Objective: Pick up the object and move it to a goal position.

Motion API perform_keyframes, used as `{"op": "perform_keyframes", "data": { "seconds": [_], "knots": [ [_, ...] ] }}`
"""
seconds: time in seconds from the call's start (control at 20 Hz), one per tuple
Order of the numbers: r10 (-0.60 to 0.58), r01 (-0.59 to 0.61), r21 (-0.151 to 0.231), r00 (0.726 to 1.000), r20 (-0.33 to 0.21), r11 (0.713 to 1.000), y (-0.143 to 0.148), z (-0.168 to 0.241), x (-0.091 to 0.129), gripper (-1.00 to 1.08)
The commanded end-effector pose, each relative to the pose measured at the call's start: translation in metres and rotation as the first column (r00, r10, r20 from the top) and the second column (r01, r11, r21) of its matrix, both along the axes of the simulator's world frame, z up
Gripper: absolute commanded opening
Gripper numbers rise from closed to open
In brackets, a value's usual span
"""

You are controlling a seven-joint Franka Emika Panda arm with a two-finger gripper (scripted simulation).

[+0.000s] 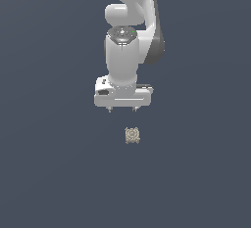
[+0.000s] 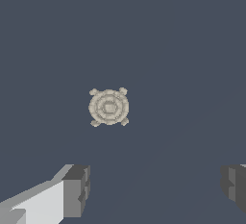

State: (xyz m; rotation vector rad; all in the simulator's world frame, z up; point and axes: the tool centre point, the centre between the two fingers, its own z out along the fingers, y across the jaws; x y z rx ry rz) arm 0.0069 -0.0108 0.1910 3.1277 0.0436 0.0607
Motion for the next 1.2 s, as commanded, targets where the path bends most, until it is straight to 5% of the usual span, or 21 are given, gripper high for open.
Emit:
{"op": "perform_keyframes", "data": {
  "seconds": [0.0, 1.15],
  "knots": [
    [0.0, 0.0, 0.0, 1.0, 0.0, 1.0, 0.0, 0.0, 0.0, 1.0],
    [0.057, -0.057, 0.002, 0.998, -0.014, 0.998, 0.02, -0.018, 0.013, 1.0]
  ]
}}
